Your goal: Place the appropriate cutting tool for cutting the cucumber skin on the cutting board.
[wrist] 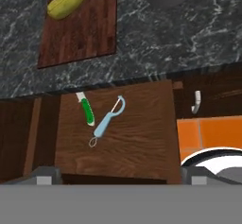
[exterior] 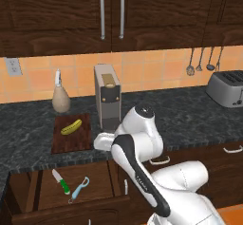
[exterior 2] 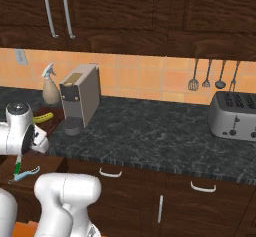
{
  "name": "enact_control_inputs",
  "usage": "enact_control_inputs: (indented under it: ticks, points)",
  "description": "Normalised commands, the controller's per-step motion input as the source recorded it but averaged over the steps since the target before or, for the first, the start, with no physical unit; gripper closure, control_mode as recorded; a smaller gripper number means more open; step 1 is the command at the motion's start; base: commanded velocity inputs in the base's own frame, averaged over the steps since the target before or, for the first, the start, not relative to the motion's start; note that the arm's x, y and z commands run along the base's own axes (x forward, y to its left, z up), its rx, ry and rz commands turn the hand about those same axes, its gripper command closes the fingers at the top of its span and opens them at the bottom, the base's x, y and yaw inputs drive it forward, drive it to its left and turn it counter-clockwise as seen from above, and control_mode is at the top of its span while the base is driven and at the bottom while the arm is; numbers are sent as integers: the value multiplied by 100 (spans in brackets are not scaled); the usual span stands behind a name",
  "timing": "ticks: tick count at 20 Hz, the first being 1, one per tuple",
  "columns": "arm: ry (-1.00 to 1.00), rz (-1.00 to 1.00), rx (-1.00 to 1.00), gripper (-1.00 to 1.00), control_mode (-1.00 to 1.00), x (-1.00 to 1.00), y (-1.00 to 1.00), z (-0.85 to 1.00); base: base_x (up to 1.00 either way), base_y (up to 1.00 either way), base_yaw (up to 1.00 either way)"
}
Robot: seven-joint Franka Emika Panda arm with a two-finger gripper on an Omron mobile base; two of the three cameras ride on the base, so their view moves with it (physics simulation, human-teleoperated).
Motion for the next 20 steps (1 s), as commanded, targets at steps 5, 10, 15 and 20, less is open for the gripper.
enact_control_inputs:
  ticks: [5, 10, 15, 20]
  points:
    - [1, 0, -13, -100, -100, -6, 69, -47, 0, 0, 0]
    - [4, 0, -6, -100, -100, -6, 28, -46, 0, 0, 0]
    - [11, 2, 0, -100, -100, -24, 5, -44, 0, 0, 0]
    - [13, 0, 0, -100, -100, -23, 26, -37, 0, 0, 0]
